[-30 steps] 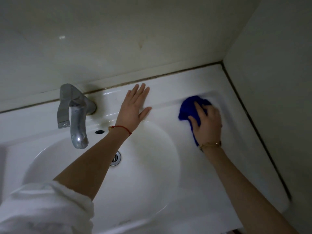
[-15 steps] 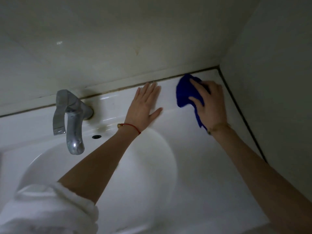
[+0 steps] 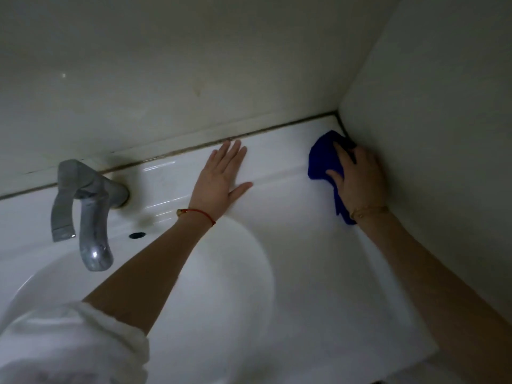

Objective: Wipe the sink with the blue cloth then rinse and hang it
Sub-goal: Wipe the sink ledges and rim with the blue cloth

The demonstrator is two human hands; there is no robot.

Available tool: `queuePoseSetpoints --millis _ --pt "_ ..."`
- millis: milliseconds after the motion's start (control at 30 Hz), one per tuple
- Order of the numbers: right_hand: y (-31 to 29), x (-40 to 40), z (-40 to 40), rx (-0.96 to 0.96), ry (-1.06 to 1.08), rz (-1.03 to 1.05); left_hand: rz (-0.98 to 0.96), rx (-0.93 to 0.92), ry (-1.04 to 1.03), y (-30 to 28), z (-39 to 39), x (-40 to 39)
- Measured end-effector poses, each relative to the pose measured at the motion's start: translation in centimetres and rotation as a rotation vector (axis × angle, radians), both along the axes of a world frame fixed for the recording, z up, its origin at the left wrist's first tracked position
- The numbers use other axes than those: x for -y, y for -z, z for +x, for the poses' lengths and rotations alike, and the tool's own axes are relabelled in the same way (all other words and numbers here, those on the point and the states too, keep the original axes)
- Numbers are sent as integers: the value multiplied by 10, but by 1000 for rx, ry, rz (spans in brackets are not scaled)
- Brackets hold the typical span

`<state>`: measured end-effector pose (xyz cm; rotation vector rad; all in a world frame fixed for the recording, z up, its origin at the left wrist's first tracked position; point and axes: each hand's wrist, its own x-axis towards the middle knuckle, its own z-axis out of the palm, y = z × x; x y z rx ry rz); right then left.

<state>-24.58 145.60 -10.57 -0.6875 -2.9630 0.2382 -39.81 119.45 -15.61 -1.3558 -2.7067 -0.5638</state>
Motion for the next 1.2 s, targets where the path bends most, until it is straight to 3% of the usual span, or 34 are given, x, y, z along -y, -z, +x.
queuePoseSetpoints --millis 167,433,667,800,967,1200 --pt "14 31 75 -74 115 153 1 7 -8 -1 1 -2" --pt "10 17 14 -15 100 38 -36 18 106 -7 7 -11" --pt "15 42 123 -138 145 139 -8 68 144 -3 5 -11" --pt "17 35 101 -148 175 108 23 66 148 -2 5 -12" --pt "16 27 63 -101 158 49 14 75 166 -4 4 -10" --pt "29 78 157 -76 -2 22 -17 55 235 -9 -5 2"
